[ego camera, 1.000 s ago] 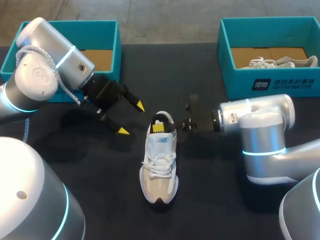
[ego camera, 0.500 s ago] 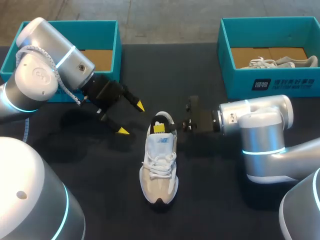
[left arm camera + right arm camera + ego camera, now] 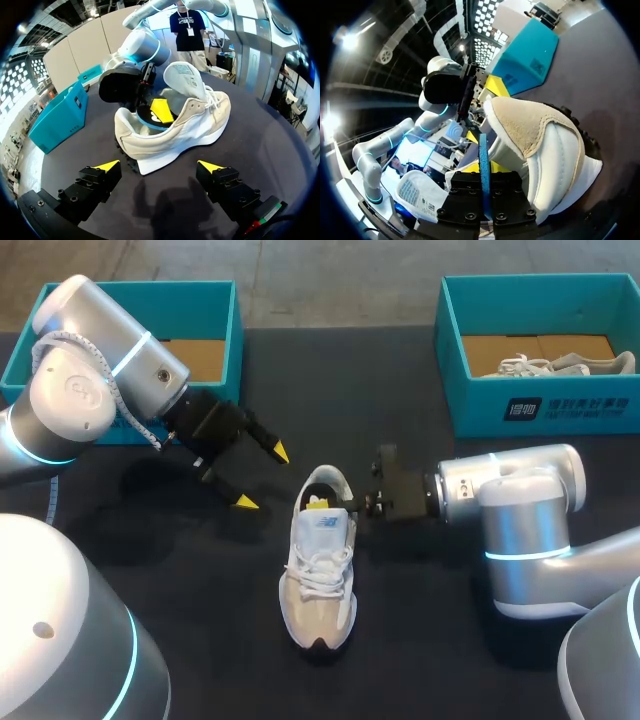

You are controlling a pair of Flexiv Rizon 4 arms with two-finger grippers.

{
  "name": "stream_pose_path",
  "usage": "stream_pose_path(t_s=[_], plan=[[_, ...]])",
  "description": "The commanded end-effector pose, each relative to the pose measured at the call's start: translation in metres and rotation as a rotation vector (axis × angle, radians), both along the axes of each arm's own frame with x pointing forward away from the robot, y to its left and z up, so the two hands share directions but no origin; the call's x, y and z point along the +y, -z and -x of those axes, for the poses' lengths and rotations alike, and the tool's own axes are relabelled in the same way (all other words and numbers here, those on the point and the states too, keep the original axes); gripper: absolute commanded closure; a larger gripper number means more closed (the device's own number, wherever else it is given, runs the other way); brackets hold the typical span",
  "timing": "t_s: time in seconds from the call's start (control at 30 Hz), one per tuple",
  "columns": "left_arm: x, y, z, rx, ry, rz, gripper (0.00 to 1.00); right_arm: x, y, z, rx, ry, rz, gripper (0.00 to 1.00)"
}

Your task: Take the shoe out of the shoebox, open the shoe tongue, remove and reinsert the insole, then place the shoe into the shoebox

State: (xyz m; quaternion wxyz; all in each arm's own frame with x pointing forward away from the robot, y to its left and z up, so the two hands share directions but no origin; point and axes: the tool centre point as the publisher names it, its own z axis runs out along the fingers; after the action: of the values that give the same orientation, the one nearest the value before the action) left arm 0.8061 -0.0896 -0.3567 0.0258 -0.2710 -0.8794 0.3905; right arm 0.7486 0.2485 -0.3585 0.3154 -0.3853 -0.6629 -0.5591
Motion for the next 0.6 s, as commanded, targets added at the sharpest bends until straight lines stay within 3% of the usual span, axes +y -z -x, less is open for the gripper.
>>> stream_pose_path(t_s=[0.03, 0.07, 0.17, 0.6], plan=[[0.000, 0.000, 0.000, -0.001, 0.000, -0.003, 0.00, 0.002, 0.001, 0.003, -0.002, 0.001, 0.005, 1.00], [0.000, 0.000, 0.000, -0.001, 0.000, -0.003, 0.00, 0.002, 0.000, 0.002, -0.004, 0.001, 0.005, 1.00], [0.000, 0.000, 0.000, -0.001, 0.000, -0.003, 0.00, 0.002, -0.003, 0.000, -0.020, 0.007, 0.008, 0.65], [0.000, 0.000, 0.000, -0.001, 0.000, -0.003, 0.00, 0.000, -0.026, -0.008, -0.111, 0.019, 0.049, 0.63]])
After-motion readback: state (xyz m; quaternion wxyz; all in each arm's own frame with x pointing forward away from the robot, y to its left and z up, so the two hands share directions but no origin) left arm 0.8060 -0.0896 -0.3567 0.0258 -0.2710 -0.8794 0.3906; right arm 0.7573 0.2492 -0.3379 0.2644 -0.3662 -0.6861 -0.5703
